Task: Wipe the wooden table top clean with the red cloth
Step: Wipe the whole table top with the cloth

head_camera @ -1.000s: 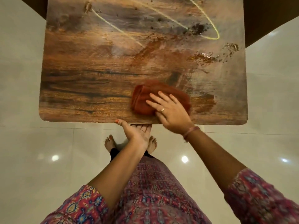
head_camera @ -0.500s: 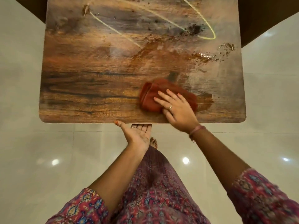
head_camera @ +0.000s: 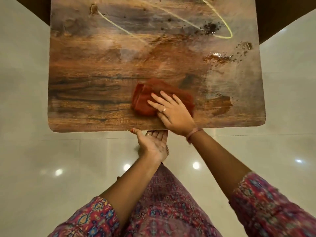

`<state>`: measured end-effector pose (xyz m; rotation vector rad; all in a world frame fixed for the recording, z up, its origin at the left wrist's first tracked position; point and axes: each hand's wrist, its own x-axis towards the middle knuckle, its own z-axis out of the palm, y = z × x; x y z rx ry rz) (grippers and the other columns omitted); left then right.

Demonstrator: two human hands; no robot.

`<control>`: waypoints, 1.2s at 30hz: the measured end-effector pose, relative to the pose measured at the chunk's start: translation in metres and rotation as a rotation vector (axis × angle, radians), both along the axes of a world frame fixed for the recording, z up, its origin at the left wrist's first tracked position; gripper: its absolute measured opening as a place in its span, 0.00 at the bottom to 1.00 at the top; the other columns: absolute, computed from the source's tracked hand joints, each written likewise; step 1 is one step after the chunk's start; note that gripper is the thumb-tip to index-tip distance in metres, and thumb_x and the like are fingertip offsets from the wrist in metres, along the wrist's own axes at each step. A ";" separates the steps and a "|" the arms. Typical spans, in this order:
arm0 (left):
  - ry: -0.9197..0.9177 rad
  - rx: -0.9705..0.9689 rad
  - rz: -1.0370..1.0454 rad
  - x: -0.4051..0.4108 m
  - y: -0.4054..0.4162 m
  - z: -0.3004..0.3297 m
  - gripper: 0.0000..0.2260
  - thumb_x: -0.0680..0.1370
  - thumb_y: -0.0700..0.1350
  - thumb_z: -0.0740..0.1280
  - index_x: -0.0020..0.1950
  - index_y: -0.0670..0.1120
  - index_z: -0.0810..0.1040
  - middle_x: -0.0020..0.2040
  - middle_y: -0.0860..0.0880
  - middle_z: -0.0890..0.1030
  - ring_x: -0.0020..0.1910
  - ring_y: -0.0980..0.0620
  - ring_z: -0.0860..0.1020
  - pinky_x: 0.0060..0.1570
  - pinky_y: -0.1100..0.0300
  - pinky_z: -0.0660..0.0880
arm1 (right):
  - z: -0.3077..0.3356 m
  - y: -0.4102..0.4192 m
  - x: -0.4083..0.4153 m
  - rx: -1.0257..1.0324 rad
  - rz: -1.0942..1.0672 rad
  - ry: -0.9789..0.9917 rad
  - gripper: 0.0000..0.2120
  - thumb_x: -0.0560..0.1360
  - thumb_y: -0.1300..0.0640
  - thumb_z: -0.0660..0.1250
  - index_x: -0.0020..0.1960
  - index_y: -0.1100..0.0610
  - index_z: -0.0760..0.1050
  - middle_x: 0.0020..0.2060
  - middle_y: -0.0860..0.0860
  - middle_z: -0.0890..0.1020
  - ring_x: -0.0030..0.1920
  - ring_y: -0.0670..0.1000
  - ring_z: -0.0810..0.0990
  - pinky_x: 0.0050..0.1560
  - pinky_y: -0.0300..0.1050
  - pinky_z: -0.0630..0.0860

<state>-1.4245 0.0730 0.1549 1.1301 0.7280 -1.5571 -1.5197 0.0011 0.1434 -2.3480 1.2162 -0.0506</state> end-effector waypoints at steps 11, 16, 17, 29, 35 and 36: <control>0.007 -0.003 -0.036 0.009 0.003 0.003 0.42 0.75 0.71 0.47 0.71 0.38 0.64 0.72 0.38 0.66 0.70 0.42 0.66 0.67 0.49 0.65 | -0.004 -0.058 0.033 -0.068 -0.316 0.041 0.24 0.80 0.53 0.55 0.76 0.46 0.61 0.77 0.46 0.60 0.78 0.53 0.53 0.75 0.56 0.50; 0.038 0.000 -0.034 0.010 0.003 0.001 0.43 0.74 0.72 0.48 0.74 0.38 0.59 0.74 0.38 0.63 0.72 0.41 0.64 0.67 0.48 0.65 | 0.000 -0.011 -0.033 -0.053 -0.249 0.079 0.23 0.80 0.51 0.54 0.75 0.44 0.61 0.76 0.45 0.61 0.77 0.51 0.56 0.74 0.54 0.53; 0.038 -0.004 -0.030 0.011 0.003 0.001 0.43 0.74 0.71 0.48 0.75 0.38 0.58 0.74 0.38 0.62 0.72 0.41 0.64 0.68 0.48 0.65 | -0.001 -0.030 -0.039 -0.075 -0.319 0.092 0.23 0.80 0.51 0.55 0.75 0.44 0.62 0.76 0.45 0.62 0.77 0.52 0.57 0.74 0.55 0.54; 0.074 -0.046 -0.124 0.014 0.016 -0.004 0.41 0.74 0.72 0.49 0.68 0.39 0.67 0.71 0.41 0.68 0.67 0.43 0.70 0.66 0.48 0.65 | -0.006 0.049 -0.028 -0.041 -0.179 0.064 0.24 0.80 0.50 0.52 0.76 0.44 0.58 0.77 0.46 0.60 0.77 0.51 0.54 0.74 0.53 0.49; 0.052 -0.043 -0.104 0.002 0.014 0.003 0.42 0.74 0.71 0.51 0.75 0.39 0.57 0.74 0.39 0.64 0.70 0.42 0.68 0.67 0.47 0.64 | 0.005 -0.023 -0.118 -0.013 -0.897 0.160 0.25 0.81 0.51 0.52 0.78 0.47 0.56 0.78 0.48 0.55 0.78 0.53 0.50 0.75 0.60 0.49; 0.044 -0.045 -0.115 -0.003 0.013 0.003 0.42 0.75 0.71 0.50 0.75 0.39 0.58 0.73 0.39 0.65 0.69 0.42 0.69 0.67 0.47 0.65 | 0.004 -0.033 -0.103 -0.011 -0.970 0.181 0.25 0.82 0.51 0.53 0.78 0.48 0.55 0.79 0.49 0.54 0.78 0.54 0.49 0.75 0.61 0.49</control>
